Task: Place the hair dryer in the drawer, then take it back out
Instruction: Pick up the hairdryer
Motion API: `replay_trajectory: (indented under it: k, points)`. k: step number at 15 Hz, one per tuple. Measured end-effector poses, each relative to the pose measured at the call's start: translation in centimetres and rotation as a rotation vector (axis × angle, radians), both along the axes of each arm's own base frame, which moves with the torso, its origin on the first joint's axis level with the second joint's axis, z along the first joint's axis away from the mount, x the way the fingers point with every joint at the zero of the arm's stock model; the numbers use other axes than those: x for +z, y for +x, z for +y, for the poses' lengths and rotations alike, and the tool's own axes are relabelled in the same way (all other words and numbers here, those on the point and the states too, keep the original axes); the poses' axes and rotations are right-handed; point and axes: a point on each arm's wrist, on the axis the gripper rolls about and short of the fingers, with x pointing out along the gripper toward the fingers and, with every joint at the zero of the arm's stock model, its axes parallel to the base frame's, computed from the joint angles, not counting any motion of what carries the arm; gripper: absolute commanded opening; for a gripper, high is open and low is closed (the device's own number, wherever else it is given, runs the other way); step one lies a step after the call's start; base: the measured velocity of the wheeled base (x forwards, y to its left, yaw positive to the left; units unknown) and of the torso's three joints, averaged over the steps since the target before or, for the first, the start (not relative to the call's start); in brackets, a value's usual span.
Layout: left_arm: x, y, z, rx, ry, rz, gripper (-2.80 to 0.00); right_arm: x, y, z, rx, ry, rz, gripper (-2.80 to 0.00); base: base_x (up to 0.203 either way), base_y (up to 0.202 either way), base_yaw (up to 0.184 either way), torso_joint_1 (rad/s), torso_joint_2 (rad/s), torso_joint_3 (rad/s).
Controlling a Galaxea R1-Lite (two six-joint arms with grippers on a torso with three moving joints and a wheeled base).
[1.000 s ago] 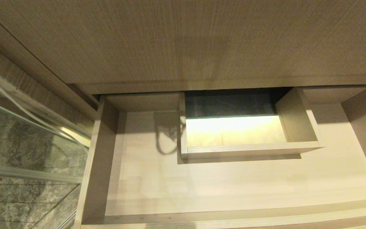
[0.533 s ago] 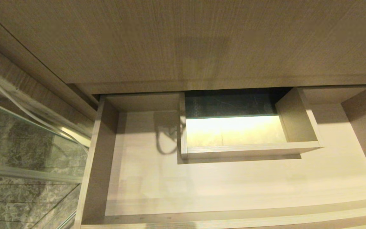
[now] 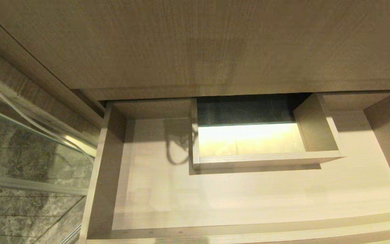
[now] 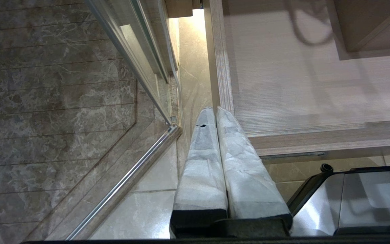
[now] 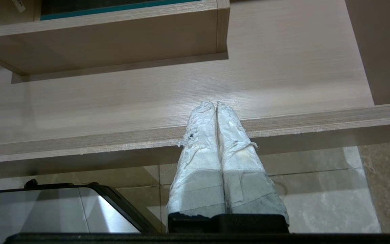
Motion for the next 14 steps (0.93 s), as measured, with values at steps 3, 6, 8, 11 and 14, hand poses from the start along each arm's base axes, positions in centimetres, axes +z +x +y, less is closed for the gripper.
replay_trajectory:
  k: [3,6,8,11,14]
  points:
    - [0.01,0.0,0.0,0.001,-0.001,-0.001,-2.8,0.0,0.0,0.0,0.0,0.0,0.0,-2.8,0.0,0.0,0.0,0.0,0.0,0.0]
    - [0.01,0.0,0.0,0.0,0.0,-0.002,-2.8,0.0,0.0,0.0,0.0,0.0,0.0,-2.8,0.0,0.0,0.0,0.0,0.0,0.0]
    - [0.02,0.0,0.0,0.001,0.0,-0.002,-2.8,0.0,0.0,0.0,0.0,0.0,0.0,-2.8,0.0,0.0,0.0,0.0,0.0,0.0]
    - [0.0,0.0,0.0,0.0,-0.001,-0.001,-2.8,0.0,0.0,0.0,0.0,0.0,0.0,-2.8,0.0,0.0,0.0,0.0,0.0,0.0]
    - [0.01,0.0,0.0,-0.001,0.002,-0.002,-2.8,0.0,0.0,0.0,0.0,0.0,0.0,-2.8,0.0,0.0,0.0,0.0,0.0,0.0]
